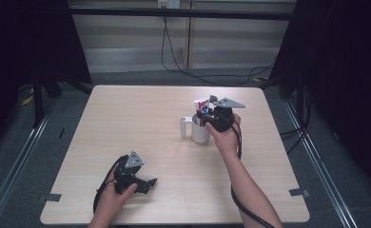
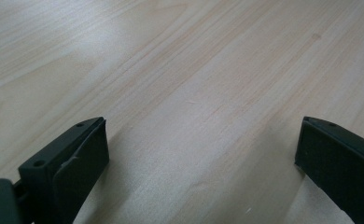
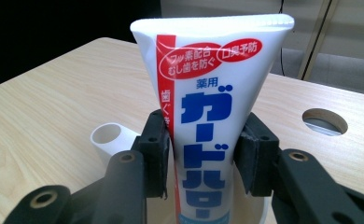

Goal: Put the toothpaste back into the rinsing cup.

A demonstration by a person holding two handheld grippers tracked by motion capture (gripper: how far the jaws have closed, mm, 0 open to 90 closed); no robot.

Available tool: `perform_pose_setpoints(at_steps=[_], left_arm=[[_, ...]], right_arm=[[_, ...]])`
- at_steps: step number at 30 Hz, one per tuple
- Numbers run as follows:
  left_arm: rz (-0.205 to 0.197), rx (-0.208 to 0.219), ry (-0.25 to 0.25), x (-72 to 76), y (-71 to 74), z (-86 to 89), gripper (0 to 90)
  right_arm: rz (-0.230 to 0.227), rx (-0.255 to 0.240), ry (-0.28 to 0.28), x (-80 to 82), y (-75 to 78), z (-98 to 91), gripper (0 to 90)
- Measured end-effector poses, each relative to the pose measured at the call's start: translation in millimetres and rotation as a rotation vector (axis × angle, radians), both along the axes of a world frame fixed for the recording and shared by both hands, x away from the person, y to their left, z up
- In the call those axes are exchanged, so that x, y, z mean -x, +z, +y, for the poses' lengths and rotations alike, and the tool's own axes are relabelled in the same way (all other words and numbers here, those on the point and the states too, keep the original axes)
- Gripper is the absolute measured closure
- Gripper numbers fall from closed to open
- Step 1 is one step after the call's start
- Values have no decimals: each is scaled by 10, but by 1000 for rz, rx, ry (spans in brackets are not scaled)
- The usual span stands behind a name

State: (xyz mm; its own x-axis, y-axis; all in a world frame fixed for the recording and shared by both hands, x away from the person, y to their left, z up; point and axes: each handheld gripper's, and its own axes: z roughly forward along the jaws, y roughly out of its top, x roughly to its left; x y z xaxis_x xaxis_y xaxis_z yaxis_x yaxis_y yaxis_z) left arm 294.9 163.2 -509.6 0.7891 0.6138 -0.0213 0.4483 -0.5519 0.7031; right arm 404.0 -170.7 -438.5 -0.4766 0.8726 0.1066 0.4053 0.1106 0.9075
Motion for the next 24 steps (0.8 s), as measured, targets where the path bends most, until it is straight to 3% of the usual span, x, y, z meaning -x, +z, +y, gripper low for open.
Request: perform_pose_setpoints(at_steps=[24], left_arm=[[0,-1,0,0,0,0,25]], right_arm=[[30,31,10,9,-59,-16,535]])
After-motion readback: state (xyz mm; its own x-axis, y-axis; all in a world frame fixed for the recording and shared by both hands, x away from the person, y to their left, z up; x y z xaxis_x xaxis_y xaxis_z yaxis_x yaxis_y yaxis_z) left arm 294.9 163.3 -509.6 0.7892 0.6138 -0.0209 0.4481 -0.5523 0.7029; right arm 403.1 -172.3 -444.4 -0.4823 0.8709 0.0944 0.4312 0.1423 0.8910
